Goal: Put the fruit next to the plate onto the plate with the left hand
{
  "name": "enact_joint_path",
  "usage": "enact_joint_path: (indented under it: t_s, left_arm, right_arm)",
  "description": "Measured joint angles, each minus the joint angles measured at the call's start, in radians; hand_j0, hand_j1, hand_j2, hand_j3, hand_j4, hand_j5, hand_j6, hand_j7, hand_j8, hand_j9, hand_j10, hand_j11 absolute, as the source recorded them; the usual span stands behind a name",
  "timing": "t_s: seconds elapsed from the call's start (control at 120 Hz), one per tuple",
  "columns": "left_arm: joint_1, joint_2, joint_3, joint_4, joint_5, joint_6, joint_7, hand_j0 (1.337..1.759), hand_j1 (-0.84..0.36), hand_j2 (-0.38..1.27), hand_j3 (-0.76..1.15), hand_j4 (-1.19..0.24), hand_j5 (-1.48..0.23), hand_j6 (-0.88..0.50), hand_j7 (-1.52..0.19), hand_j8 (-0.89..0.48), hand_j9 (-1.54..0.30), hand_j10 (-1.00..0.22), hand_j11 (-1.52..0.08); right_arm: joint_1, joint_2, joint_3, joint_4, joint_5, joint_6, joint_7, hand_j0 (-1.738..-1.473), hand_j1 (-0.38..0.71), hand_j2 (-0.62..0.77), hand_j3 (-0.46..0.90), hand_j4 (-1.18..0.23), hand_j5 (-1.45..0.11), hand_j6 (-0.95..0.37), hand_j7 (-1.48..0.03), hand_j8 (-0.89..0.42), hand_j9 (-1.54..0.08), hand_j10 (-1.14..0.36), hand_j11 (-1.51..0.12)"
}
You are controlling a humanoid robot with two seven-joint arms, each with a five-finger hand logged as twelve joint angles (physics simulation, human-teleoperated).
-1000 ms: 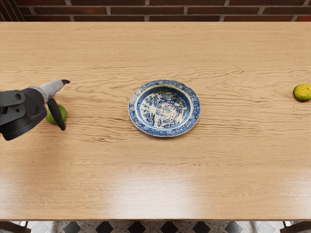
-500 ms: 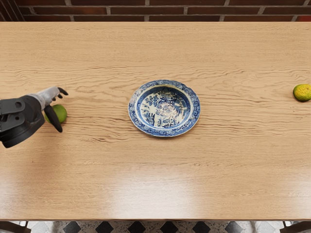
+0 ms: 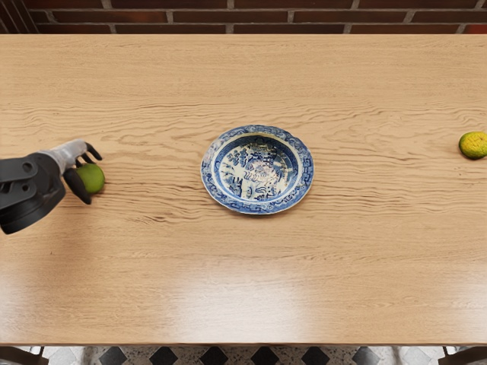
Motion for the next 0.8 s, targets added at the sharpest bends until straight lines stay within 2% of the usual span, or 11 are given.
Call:
enact_joint_path:
  t_s: [0.425, 0.683, 0.8]
  left_arm:
    - [-0.001, -0.011, 0.014, 0.02, -0.001, 0.0, 0.0, 1.658, -0.2, 0.1, 0.0, -0.46, -0.6, -0.46, -0.6, -0.46, -0.6, -0.46, -0.6]
    - [-0.001, -0.012, 0.01, 0.021, -0.004, 0.0, 0.0, 1.657, -0.22, 0.15, 0.0, -0.51, -0.67, -0.43, -0.67, -0.5, -0.67, -0.51, -0.67]
    - [0.004, -0.06, 0.011, 0.032, 0.003, 0.004, 0.002, 1.655, -0.26, 0.08, 0.0, -0.53, -0.66, -0.39, -0.68, -0.46, -0.7, -0.54, -0.7]
  right_arm:
    - [0.0, 0.0, 0.0, 0.0, 0.0, 0.0, 0.0, -1.658, -0.33, 0.0, 0.0, -0.02, -0.02, -0.02, -0.02, -0.02, -0.02, -0.02, -0.02]
    - [0.0, 0.0, 0.0, 0.0, 0.0, 0.0, 0.0, -1.658, -0.33, 0.0, 0.0, -0.02, -0.02, -0.02, -0.02, -0.02, -0.02, -0.02, -0.02]
    - [0.0, 0.0, -0.001, 0.0, 0.0, 0.0, 0.0, -1.658, -0.33, 0.0, 0.0, -0.02, -0.02, -0.02, -0.02, -0.02, -0.02, -0.02, -0.02]
